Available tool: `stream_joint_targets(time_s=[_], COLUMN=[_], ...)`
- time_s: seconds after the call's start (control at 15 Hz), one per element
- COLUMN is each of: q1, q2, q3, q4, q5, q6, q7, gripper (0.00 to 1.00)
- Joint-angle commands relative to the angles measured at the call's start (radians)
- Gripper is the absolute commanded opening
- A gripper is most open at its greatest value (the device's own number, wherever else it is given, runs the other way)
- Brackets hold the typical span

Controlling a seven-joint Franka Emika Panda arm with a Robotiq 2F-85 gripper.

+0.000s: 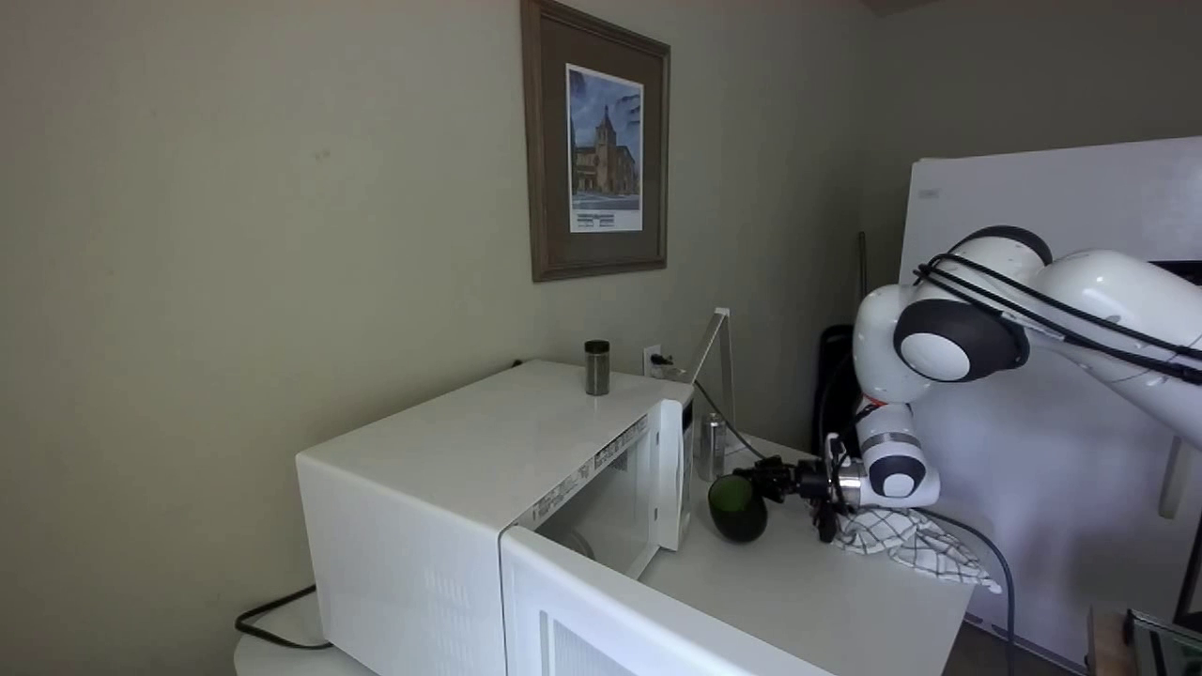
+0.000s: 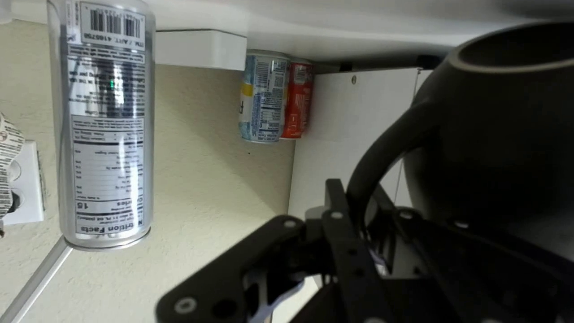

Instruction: Remove the black cup from the microwave and put it on the counter

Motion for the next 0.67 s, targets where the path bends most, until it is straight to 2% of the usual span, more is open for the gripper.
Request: stream_joint_targets(time_s=[0.0,0.2,0.47,0.53,0.6], q1=[-0.004,0.002,0.009,0.01,0.013], q2=[0.004,-0.002,-0.003,-0.002,-0.001], q3=[-0.004,-0.018,-0.038,-0.042,-0.047], q4=[-0.004,-0.012,-0.021,-0.023,-0.024], q5=[-0.003,-0.01,-0.028,-0.03,-0.027], q6=[-0.027,-0.024,-0.01,-0.011,-0.008], q7=[-0.025,-0.03,-0.025,-0.028,-0.036], gripper=[0.43,0.62,0.93,0.99,1.0])
